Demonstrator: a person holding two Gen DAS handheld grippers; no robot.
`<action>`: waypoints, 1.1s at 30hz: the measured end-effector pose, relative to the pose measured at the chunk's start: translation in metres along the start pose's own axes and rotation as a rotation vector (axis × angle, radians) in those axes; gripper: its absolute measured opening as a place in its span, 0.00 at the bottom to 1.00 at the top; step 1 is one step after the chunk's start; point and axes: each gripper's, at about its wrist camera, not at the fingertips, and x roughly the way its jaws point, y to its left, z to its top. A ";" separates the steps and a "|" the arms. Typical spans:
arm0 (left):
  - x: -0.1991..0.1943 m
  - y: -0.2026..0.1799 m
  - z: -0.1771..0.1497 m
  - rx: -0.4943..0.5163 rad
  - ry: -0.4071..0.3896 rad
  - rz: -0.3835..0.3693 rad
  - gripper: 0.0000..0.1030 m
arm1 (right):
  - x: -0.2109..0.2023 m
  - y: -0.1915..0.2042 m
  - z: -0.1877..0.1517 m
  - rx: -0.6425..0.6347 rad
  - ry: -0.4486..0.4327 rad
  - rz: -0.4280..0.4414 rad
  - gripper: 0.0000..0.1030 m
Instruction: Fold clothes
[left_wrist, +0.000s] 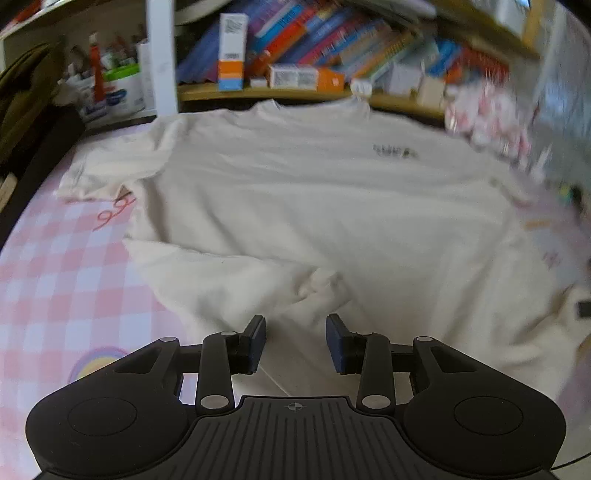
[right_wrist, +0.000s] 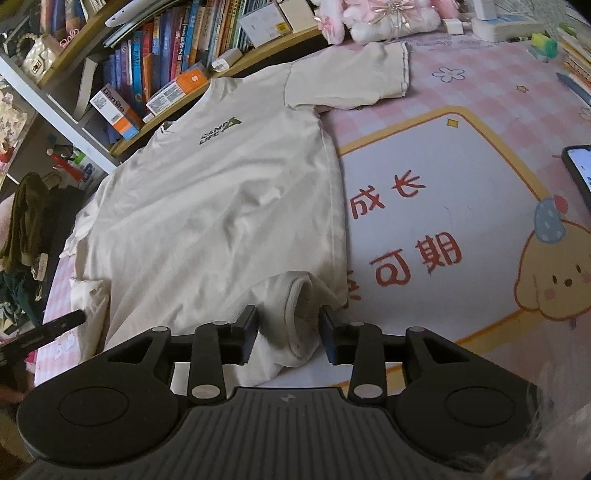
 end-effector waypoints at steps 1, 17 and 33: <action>0.002 -0.001 0.000 0.019 0.005 0.012 0.35 | -0.002 0.000 -0.002 0.001 0.002 -0.001 0.35; -0.100 0.052 -0.029 -0.207 -0.182 -0.062 0.06 | -0.025 0.001 -0.008 0.048 -0.012 0.079 0.10; -0.189 0.124 -0.132 -0.598 -0.230 -0.202 0.06 | -0.094 -0.006 -0.020 0.214 -0.122 0.174 0.10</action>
